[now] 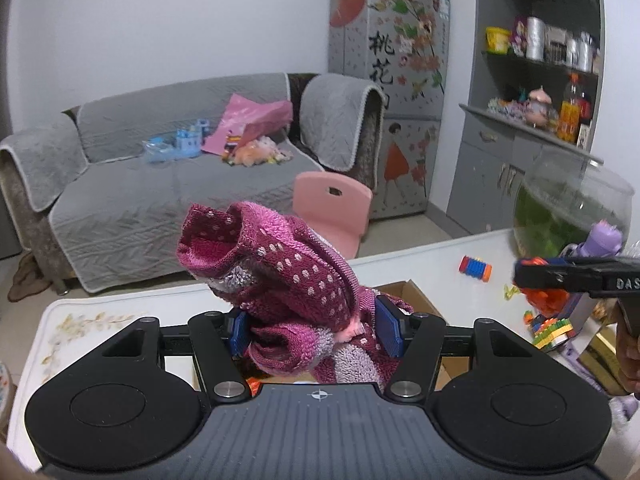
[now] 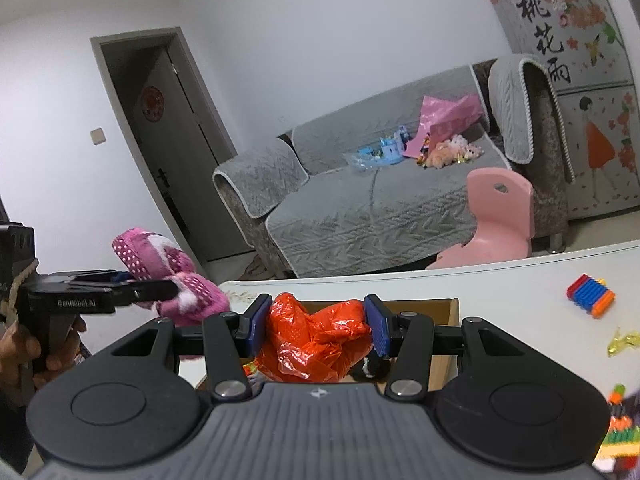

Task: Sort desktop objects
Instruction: 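Lift both held items and carry them toward the cardboard box, then lower both items into the cardboard box and open both tools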

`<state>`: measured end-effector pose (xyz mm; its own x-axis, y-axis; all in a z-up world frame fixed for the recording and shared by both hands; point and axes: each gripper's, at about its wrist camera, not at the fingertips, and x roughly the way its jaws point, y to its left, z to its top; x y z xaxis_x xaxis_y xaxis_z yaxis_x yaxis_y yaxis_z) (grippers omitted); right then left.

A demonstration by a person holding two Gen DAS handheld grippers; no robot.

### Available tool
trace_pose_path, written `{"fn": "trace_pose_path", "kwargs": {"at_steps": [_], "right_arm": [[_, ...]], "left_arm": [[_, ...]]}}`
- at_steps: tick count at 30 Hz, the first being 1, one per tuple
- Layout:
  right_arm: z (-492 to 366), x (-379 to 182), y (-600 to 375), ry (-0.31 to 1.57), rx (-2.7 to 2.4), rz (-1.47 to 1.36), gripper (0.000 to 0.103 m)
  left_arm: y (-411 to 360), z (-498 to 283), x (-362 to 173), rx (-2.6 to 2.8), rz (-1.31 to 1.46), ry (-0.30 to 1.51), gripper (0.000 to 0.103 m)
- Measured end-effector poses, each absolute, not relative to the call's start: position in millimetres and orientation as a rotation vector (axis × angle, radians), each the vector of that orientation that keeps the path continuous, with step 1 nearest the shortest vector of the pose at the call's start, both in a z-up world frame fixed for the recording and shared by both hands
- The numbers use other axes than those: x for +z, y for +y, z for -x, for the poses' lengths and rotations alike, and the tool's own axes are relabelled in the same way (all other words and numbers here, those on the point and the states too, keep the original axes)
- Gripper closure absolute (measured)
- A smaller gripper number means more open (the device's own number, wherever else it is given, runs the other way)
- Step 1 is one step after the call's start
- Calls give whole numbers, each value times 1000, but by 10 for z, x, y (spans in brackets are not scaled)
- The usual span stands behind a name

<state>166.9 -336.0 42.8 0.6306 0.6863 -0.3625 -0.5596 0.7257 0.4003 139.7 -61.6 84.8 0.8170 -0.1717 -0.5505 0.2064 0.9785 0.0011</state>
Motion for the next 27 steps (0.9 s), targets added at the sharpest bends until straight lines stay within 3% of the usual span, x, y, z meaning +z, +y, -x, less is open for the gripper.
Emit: {"fn": "trace_pose_path", "kwargs": {"at_steps": [12, 27], "right_arm": [[-2151, 135, -3080, 628, 675, -227, 57], [-2419, -69, -2829, 707, 629, -145, 57]], "left_arm": [[-1076, -1767, 276, -244, -165, 634, 37], [-1187, -1889, -140, -288, -81, 701, 36]]}}
